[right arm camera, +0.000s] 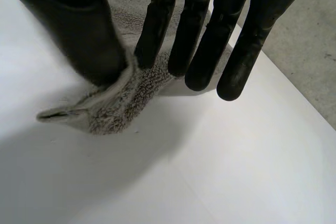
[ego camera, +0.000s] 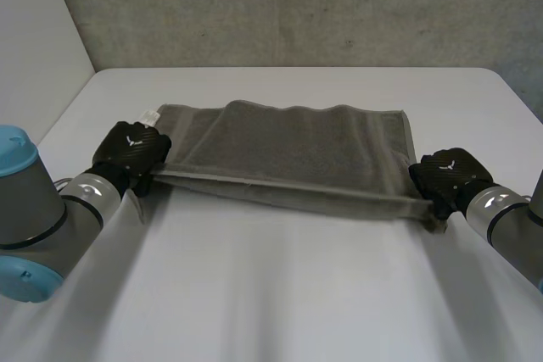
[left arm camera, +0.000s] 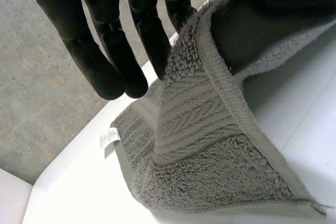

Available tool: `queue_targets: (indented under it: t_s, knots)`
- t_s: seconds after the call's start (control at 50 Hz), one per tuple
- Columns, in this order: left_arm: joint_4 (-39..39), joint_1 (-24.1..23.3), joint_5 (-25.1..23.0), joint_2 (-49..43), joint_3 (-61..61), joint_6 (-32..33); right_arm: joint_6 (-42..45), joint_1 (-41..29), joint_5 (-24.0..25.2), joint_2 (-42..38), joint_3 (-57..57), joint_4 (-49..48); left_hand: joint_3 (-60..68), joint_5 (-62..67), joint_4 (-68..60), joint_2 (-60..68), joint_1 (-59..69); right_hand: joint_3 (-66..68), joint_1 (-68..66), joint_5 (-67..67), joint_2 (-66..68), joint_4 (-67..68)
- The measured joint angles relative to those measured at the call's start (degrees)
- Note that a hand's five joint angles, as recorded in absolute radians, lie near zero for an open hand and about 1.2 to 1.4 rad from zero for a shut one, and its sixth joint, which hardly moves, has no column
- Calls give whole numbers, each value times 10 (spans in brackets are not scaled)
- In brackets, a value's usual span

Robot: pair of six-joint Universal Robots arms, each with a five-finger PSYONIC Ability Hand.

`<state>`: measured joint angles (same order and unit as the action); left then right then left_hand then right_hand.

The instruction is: Fold the towel.

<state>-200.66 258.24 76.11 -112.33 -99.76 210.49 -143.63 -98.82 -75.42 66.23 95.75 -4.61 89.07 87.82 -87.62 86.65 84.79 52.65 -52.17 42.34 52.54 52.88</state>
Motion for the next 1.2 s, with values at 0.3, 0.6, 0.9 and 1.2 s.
queue_targets:
  t_s: [0.3, 0.6, 0.9, 1.2]
  knots:
    - [1, 5, 0, 1, 0, 0, 0, 10, 6, -1, -6, 21, 0, 0, 0, 0, 0, 246, -247, 251, 244, 245]
    - [2, 4, 7, -7, -3, 8, -7, 16, 11, 29, 5, 2, -368, -358, 352, -343, -324, 246, -247, 251, 244, 245]
    - [4, 12, 40, -10, -11, 18, -6, 27, 9, 38, 6, -6, -417, -411, 393, -391, -370, 247, -247, 251, 244, 245]
    - [5, 27, 68, -11, -32, 88, -5, 37, 5, 42, 6, -13, -178, -174, 150, -159, -135, 247, -247, 251, 244, 245]
